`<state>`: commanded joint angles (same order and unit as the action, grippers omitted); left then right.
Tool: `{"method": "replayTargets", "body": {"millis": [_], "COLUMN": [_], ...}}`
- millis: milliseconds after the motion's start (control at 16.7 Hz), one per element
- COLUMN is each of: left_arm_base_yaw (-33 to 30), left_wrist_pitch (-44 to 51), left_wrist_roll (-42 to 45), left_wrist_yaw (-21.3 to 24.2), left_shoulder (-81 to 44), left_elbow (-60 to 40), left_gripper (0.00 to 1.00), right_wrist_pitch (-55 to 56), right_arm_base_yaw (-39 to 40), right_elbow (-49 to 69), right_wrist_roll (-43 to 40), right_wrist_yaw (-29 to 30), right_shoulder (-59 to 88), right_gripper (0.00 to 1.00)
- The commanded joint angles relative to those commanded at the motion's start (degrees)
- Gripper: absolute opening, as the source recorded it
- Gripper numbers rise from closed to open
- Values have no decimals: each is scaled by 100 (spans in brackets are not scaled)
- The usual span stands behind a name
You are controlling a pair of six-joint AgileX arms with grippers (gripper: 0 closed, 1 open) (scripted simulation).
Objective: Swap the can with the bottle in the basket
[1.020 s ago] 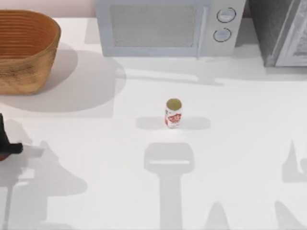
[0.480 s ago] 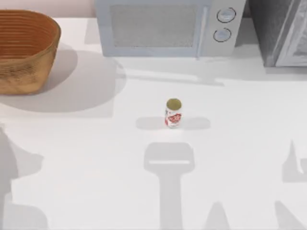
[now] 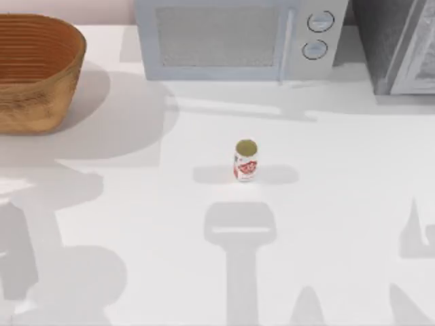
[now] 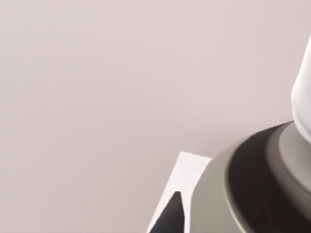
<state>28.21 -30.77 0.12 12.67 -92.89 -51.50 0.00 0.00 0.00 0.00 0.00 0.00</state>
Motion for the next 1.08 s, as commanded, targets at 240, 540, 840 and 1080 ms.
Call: {"method": "replayTargets", "body": {"millis": [240, 540, 840, 1080], "left_arm_base_yaw": [-878, -1897, -1993, -2005], "left_wrist_pitch": [1625, 2423, 2455, 2224], "left_wrist_roll": [111, 276, 297, 297], "left_wrist_yaw": [-140, -252, -260, -282], "left_shoulder": [409, 650, 664, 401], "left_elbow": [-1023, -1639, -1687, -1723], "left_gripper": [0, 0, 0, 0], "right_wrist_pitch": [0, 0, 0, 0], "right_arm_base_yaw": [0, 0, 0, 0], "right_elbow": [0, 0, 0, 0], "right_wrist_roll": [0, 0, 0, 0], "right_wrist_yaw": [0, 0, 0, 0], "right_shoulder": [0, 0, 0, 0], "right_gripper": [100, 100, 100, 100]}}
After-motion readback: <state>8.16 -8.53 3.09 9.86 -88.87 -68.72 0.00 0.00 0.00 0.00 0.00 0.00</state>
